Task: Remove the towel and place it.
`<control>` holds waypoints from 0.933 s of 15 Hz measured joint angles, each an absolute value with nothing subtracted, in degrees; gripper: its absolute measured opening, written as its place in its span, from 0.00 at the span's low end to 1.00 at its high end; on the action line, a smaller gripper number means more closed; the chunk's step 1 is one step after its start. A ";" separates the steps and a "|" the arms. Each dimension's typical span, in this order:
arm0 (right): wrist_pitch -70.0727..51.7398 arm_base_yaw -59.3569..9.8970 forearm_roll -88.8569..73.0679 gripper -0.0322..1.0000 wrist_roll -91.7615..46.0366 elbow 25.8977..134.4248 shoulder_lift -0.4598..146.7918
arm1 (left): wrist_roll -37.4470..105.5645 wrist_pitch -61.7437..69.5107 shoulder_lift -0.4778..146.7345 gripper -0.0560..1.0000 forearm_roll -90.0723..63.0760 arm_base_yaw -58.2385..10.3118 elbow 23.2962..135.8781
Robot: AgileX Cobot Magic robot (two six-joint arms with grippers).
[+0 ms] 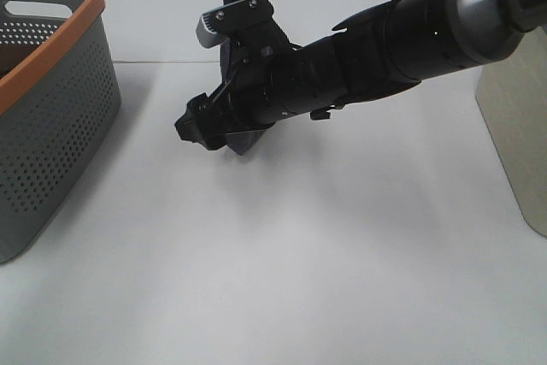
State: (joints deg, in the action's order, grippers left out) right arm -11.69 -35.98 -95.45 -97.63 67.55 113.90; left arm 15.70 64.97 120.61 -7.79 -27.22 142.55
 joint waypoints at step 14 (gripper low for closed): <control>-9.74 -36.04 -98.15 0.76 -96.43 68.75 113.39 | 15.76 65.03 120.61 0.05 -7.79 -27.22 142.55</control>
